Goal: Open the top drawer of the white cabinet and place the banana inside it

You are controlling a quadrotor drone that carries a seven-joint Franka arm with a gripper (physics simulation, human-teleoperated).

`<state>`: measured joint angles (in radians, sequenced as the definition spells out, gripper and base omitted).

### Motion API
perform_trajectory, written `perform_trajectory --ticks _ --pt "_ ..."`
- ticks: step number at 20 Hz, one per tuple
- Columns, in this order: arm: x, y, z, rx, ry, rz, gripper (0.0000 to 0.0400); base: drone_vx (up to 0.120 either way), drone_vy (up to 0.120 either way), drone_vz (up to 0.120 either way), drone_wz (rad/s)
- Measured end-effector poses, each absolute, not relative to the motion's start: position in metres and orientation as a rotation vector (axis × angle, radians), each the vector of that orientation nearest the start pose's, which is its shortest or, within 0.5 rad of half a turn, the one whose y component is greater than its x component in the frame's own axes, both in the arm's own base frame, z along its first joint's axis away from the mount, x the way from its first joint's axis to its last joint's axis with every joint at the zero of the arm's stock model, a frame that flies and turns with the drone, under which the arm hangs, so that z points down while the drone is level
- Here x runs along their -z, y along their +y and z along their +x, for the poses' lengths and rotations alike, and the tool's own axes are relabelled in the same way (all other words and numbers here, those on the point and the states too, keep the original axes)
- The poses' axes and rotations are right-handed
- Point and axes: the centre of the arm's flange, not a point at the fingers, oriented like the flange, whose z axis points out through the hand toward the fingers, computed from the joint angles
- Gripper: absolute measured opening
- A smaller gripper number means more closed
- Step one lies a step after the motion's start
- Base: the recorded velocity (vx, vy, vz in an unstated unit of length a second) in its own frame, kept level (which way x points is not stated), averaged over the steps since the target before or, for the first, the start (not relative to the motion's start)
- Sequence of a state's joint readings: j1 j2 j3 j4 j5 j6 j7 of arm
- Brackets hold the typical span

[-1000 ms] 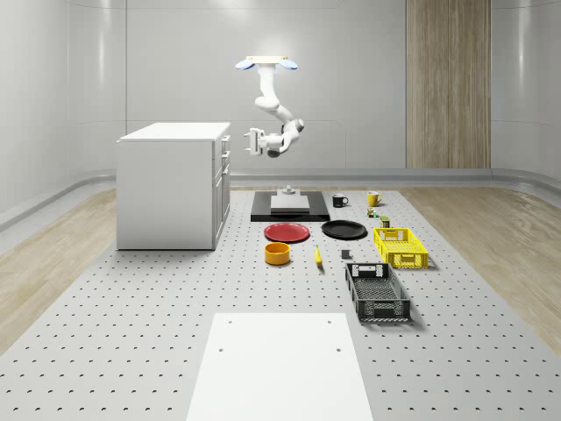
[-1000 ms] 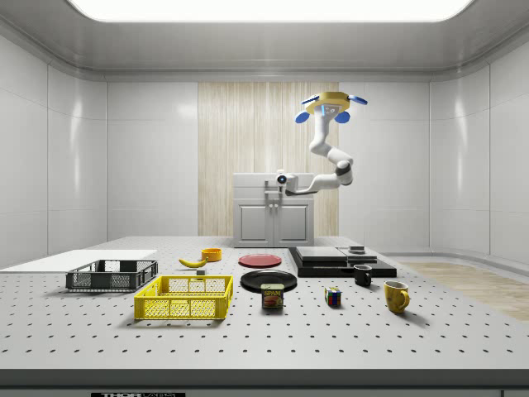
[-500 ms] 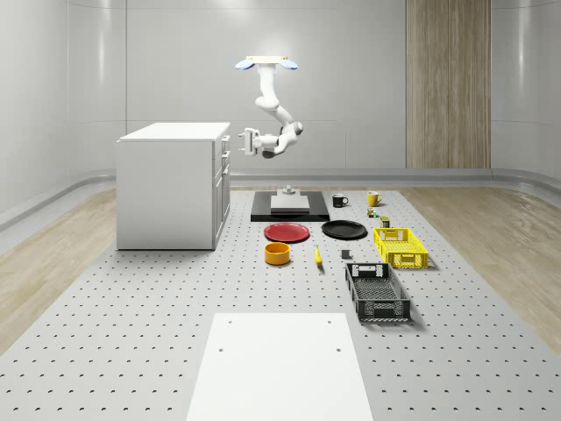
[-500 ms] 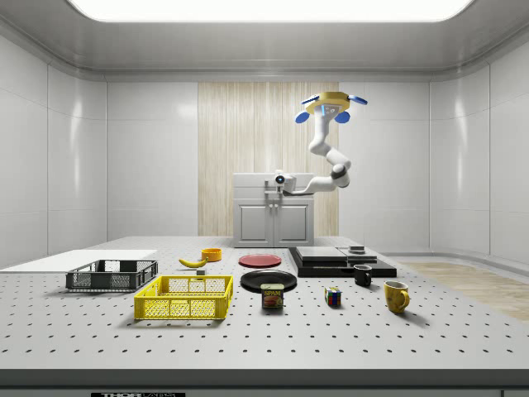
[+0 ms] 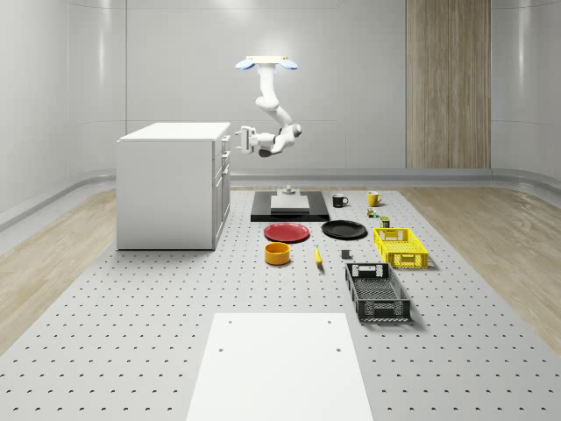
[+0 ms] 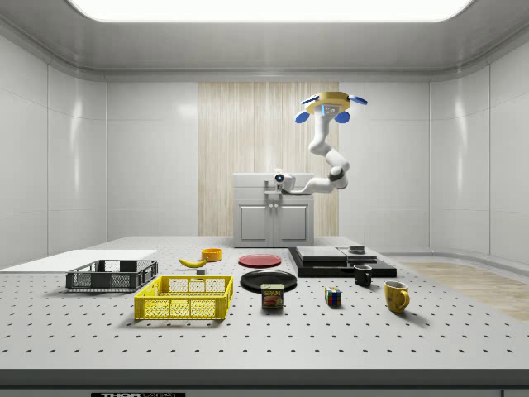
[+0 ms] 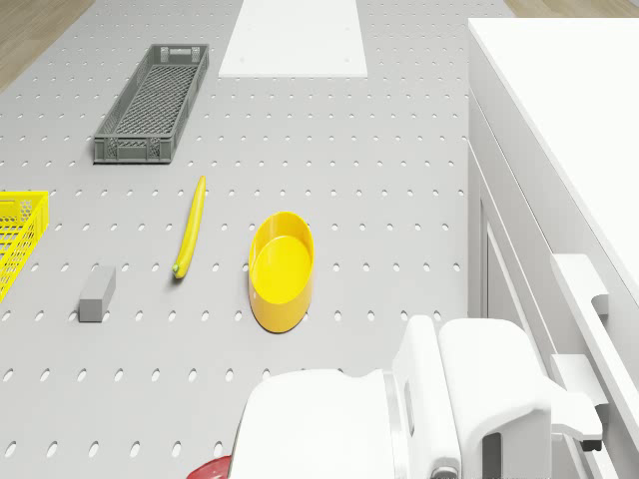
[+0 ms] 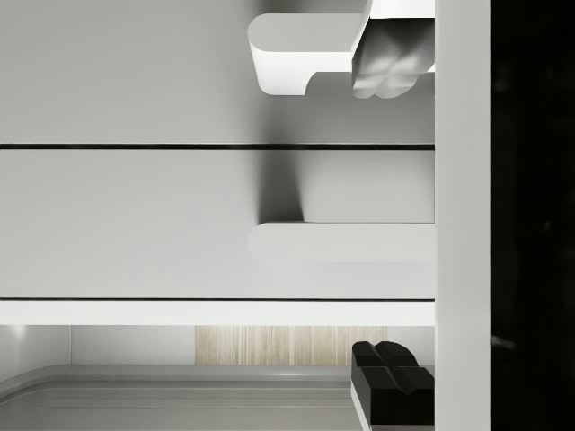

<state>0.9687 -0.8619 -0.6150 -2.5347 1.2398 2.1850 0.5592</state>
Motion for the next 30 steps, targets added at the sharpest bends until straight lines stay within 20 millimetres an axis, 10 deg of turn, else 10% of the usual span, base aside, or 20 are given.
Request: perform_trajectory --ticks 30 --pt "-0.566 0.164 0.377 -0.614 0.61 -1.483 0.04 0.0 0.0 0.0 0.0"
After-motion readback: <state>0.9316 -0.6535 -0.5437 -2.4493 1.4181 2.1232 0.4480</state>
